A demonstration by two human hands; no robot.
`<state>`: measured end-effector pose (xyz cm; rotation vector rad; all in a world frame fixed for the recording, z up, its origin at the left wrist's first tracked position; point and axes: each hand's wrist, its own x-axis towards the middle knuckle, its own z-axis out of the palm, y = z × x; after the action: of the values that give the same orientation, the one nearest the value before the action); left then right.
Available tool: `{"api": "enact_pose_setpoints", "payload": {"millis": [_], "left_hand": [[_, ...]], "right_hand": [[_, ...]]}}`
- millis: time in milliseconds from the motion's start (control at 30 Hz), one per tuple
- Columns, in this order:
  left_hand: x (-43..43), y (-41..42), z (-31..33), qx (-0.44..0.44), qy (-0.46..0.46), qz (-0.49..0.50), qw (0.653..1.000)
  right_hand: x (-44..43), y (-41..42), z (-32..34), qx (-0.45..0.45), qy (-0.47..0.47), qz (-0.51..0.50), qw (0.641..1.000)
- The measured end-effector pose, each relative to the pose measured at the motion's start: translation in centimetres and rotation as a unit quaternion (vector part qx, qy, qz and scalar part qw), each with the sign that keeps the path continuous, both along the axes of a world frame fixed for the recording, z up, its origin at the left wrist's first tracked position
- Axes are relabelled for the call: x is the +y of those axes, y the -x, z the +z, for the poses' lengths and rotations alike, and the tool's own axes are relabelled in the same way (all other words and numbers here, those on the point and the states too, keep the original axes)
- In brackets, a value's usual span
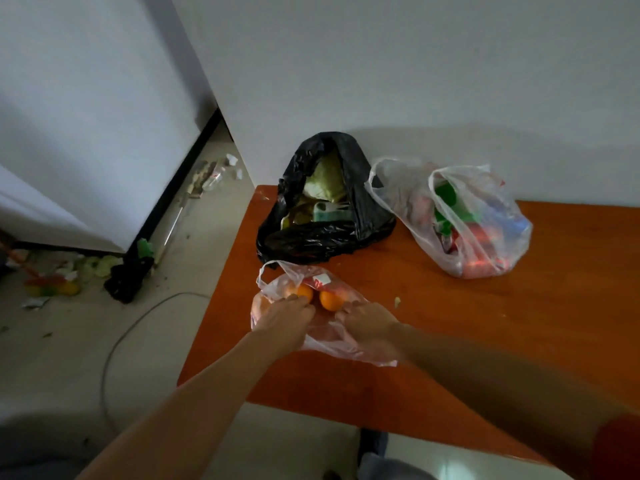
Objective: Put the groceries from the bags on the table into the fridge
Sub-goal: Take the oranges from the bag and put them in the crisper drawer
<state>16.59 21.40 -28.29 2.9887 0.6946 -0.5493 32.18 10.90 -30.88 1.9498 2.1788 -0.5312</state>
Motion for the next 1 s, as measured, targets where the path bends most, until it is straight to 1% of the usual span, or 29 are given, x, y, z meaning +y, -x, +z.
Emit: {"api": "enact_pose_setpoints", "payload": {"millis": [100, 167, 233, 300, 400, 500, 600, 733, 867, 1000], "left_hand": [[2.3, -0.9, -2.3, 0.027, 0.011, -0.048, 0.998], [4.0, -1.2, -3.5, 0.042, -0.003, -0.085, 0.996], [6.0, -1.3, -4.5, 0.049, -0.014, -0.115, 0.992], [8.3, -1.5, -5.5, 0.055, -0.005, -0.137, 0.989], [11.0, -1.8, -7.0, 0.056, 0.027, -0.151, 0.987], [12.6, -2.1, -7.9, 0.061, 0.065, -0.143, 0.986], [13.2, -1.8, -9.1, 0.033, 0.098, -0.137, 0.985], [13.7, -1.8, -10.0, 0.014, 0.111, -0.145, 0.983], [14.0, -2.1, -9.7, 0.031, 0.109, -0.163, 0.98], [14.1, -2.1, -8.2, 0.034, 0.115, -0.171, 0.978]], "right_hand": [[1.9, 0.4, -1.9, 0.011, 0.015, -0.049, 0.999], [2.9, 0.4, -3.2, 0.014, 0.011, -0.078, 0.997], [4.1, 0.5, -4.0, -0.011, -0.004, -0.095, 0.995], [5.4, 0.7, -4.3, -0.019, -0.002, -0.128, 0.992], [7.5, 1.0, -4.7, -0.014, 0.005, -0.164, 0.986], [9.3, 0.8, -5.7, -0.009, 0.01, -0.192, 0.981], [10.4, 0.5, -6.4, 0.007, 0.042, -0.254, 0.966], [10.8, 0.1, -7.1, 0.044, 0.059, -0.329, 0.941], [10.3, -0.2, -6.7, 0.062, 0.035, -0.364, 0.928], [8.1, 0.0, -5.0, 0.111, -0.003, -0.427, 0.898]]}}
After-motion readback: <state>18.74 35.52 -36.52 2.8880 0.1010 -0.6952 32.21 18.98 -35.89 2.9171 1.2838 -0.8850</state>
